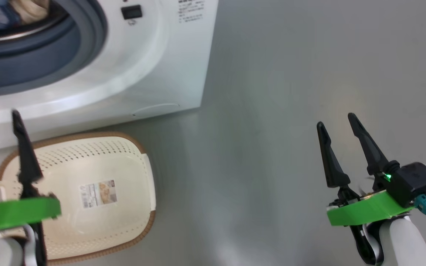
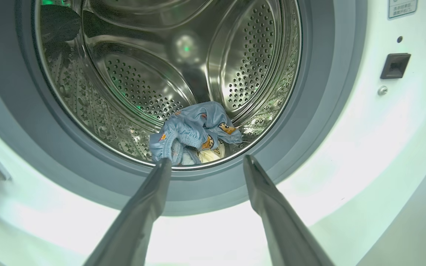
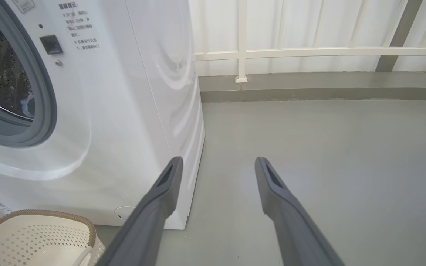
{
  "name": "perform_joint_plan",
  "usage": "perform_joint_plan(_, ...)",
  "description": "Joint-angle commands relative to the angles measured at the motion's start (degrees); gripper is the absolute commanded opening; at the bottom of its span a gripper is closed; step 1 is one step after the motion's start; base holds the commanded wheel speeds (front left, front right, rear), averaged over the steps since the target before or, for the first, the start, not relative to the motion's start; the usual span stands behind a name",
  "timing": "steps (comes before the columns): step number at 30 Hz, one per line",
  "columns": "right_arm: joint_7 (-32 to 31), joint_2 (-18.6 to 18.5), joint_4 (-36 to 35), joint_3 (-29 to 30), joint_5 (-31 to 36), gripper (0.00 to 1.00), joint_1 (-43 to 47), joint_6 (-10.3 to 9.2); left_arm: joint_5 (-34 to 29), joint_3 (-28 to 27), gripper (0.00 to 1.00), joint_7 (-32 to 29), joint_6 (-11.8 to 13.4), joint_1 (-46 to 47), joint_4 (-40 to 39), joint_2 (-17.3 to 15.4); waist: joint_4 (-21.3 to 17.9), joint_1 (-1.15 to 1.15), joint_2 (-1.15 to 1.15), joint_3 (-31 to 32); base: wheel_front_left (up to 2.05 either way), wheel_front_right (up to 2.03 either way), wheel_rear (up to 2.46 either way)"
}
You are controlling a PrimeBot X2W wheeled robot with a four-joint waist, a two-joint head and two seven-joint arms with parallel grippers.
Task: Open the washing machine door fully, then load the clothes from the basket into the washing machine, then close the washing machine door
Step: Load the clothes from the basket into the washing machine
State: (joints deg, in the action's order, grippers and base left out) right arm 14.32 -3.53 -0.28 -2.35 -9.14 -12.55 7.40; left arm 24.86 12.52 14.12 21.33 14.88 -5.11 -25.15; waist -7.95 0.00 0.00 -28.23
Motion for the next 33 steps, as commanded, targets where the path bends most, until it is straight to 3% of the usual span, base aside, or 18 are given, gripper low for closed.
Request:
perform_joint_plan(1, 0.68, -0.47, -1.04, -0.82, 0.97, 1.00, 1.93, 0.09, -0.50, -1.71, 1.00, 0.11, 0.94, -1.88, -2.24, -1.15, 2.73, 0.00, 0.00, 4.05, 0.00, 0.00, 0.00)
perform_joint_plan(9, 0.68, -1.65, -0.03, -0.32, 1.91, 1.00, 5.80, 0.09, -0.41, 0.61, 1.00, 0.51, 1.66, -10.40, -2.97, 1.63, 5.63, 0.00, 0.00, 10.24, 0.00, 0.00, 0.00)
perform_joint_plan(19, -1.30, -1.98, -1.72, 0.52, 2.57, 1.00, 11.20, 0.09, -0.78, 3.51, 1.00, 0.79, 0.03, -16.35, -0.89, 4.54, 8.47, 0.00, 0.00, 16.86, 0.00, 0.00, 0.00)
perform_joint_plan(33, -3.63, -1.51, -3.63, -0.79, 3.05, 1.00, 15.25, 0.09, -0.97, 5.17, 1.00, 0.84, -2.10, -19.55, 1.00, 4.19, 8.30, 0.00, 0.00, 23.71, 0.00, 0.00, 0.00)
